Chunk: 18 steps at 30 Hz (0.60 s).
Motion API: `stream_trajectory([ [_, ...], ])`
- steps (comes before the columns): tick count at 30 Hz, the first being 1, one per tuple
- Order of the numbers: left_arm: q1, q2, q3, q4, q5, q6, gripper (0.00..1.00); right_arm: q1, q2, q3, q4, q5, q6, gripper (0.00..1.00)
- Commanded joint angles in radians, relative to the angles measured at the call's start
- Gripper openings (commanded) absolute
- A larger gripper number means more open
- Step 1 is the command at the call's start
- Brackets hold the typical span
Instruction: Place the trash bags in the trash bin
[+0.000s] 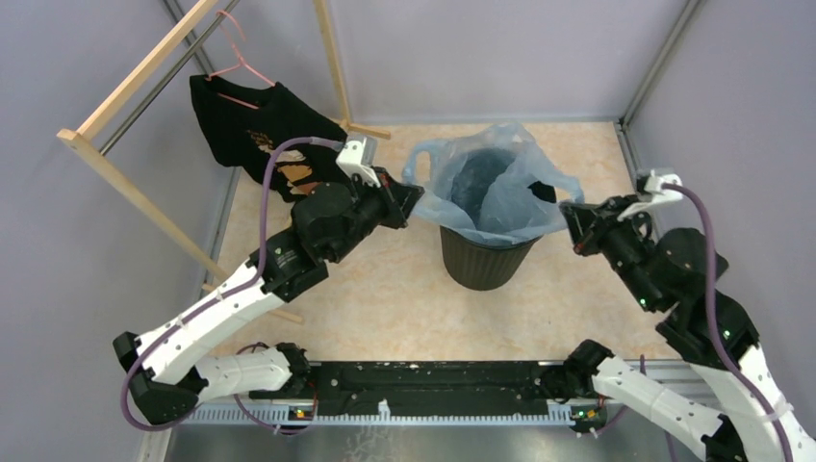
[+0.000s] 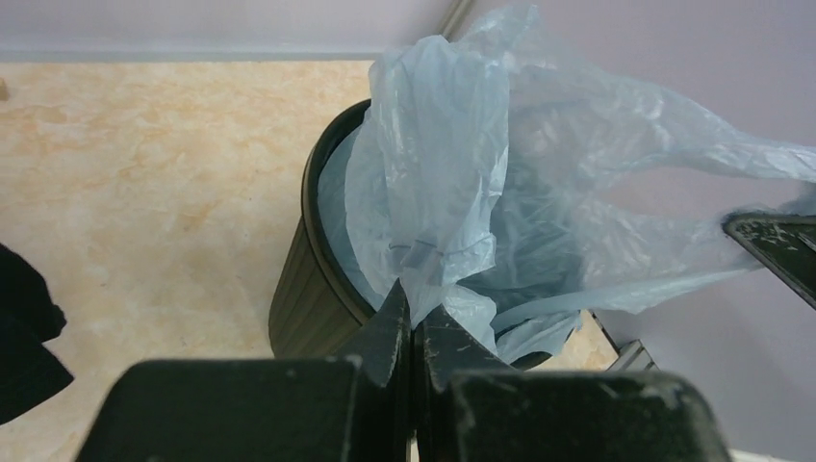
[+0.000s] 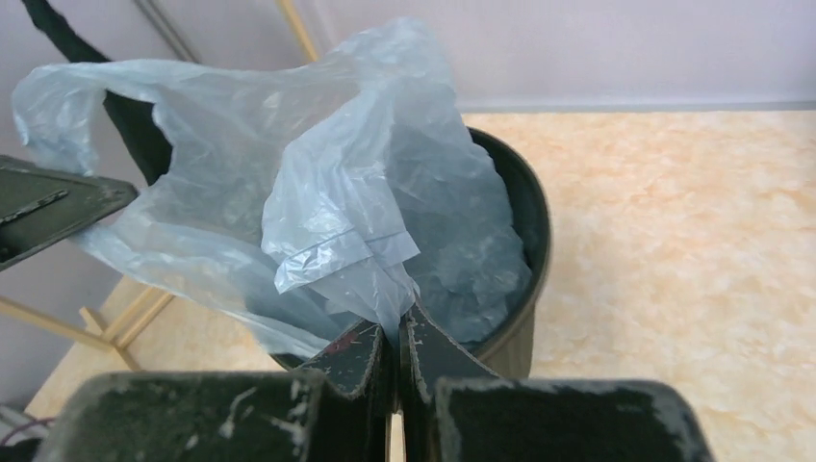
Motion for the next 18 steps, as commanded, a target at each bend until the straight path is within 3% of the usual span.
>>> stream_trajectory([
  [1, 0.001, -0.044, -0.027, -0.043, -0.043, -0.016, 0.00, 0.005, -0.077, -0.011, -0.056, 0.119, 0.014, 0.00],
  [11, 0.001, -0.115, -0.121, -0.082, -0.049, -0.069, 0.00, 0.005, -0.175, -0.078, -0.166, 0.192, 0.075, 0.00],
  [18, 0.001, -0.142, -0.180, -0.103, -0.083, -0.075, 0.00, 0.004, -0.242, -0.125, -0.211, 0.336, 0.174, 0.00],
])
